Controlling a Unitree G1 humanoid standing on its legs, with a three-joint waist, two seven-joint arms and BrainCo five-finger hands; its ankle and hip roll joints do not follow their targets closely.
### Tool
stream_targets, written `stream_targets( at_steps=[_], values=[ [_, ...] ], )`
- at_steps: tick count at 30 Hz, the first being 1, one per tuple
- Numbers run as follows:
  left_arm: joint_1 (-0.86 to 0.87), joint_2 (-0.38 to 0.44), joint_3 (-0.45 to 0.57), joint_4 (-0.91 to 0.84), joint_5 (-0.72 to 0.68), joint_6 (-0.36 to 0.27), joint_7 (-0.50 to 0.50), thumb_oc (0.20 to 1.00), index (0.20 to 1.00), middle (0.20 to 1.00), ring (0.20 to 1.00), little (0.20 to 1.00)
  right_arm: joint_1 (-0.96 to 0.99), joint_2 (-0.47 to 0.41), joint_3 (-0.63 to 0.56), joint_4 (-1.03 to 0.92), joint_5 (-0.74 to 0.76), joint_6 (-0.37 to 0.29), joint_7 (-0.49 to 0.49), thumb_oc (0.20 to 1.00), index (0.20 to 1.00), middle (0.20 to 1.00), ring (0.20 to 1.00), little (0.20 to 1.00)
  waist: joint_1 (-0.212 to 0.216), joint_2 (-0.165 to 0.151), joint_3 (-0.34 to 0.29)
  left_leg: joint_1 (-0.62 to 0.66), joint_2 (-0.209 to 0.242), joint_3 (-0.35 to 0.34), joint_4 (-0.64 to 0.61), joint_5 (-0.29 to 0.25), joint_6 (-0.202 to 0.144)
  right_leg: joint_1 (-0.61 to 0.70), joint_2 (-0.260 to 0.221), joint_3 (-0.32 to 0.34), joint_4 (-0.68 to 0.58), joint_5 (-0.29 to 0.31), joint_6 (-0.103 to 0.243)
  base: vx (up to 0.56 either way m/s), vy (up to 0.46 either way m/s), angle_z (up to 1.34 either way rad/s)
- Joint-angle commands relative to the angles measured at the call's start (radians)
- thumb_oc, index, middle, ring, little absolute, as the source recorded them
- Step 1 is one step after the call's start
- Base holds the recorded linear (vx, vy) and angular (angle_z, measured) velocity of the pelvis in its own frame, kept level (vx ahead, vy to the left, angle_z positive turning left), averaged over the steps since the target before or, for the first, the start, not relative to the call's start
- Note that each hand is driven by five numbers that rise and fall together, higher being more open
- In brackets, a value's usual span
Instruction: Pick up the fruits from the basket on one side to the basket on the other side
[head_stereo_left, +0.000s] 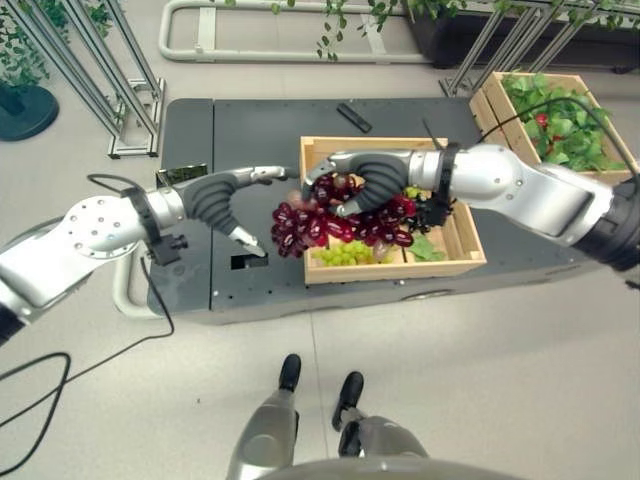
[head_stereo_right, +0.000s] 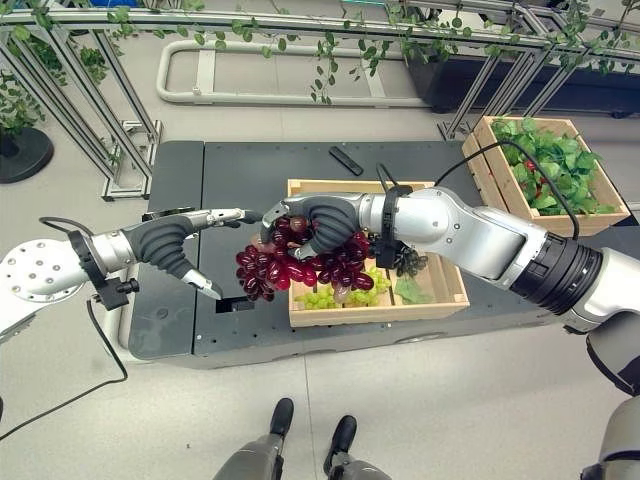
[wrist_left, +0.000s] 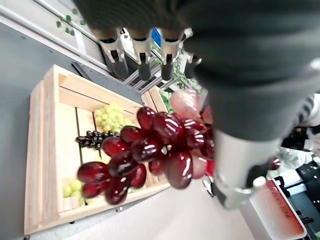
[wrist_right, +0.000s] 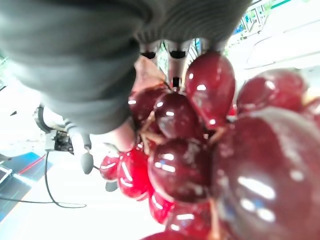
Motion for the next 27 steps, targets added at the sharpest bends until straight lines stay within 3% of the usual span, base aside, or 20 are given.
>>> stream_targets(
  at_steps=[1, 8, 12, 27],
  values=[
    [0.043, -0.04, 0.056, 0.001, -0.091, -0.018, 0.005, 1.0, 1.0, 1.0, 1.0, 1.0, -0.052, 0.034, -0.01, -0.053, 0.042, -0.058, -0.043, 0.2, 0.2, 0.2, 0.2, 0.2, 0.007, -0.02, -0.086, 0.004, 0.009, 0.055, 0.042, -0.053, -0.031, -0.014, -0.086, 0.002, 0.04, 0.028, 0.108, 0.0, 0.0, 0.0],
    [0.032, -0.043, 0.025, -0.023, -0.147, -0.003, -0.018, 1.0, 1.0, 1.0, 1.0, 1.0, -0.061, 0.062, 0.01, -0.078, 0.037, -0.055, -0.03, 0.2, 0.2, 0.2, 0.2, 0.2, 0.004, -0.022, -0.09, 0.004, 0.011, 0.057, 0.046, -0.056, -0.031, -0.013, -0.088, 0.006, 0.04, 0.027, 0.108, 0.0, 0.0, 0.0],
    [-0.036, -0.035, -0.065, -0.056, -0.205, 0.015, -0.046, 1.0, 1.0, 1.0, 1.0, 1.0, -0.08, 0.079, 0.029, -0.087, 0.017, -0.06, -0.033, 0.2, 0.2, 0.2, 0.2, 0.2, -0.001, -0.019, -0.094, 0.006, 0.009, 0.057, 0.042, -0.055, -0.03, -0.01, -0.086, 0.004, 0.038, 0.027, 0.109, 0.0, 0.0, 0.0],
    [-0.099, -0.069, -0.143, -0.041, -0.199, 0.025, -0.048, 1.0, 1.0, 1.0, 1.0, 1.0, -0.106, 0.187, 0.018, -0.075, -0.034, -0.065, -0.044, 0.2, 0.2, 0.2, 0.2, 0.2, 0.007, -0.018, -0.103, 0.016, 0.006, 0.054, 0.037, -0.056, -0.027, -0.001, -0.084, 0.005, 0.04, 0.022, 0.105, 0.0, 0.0, 0.0]
  ],
)
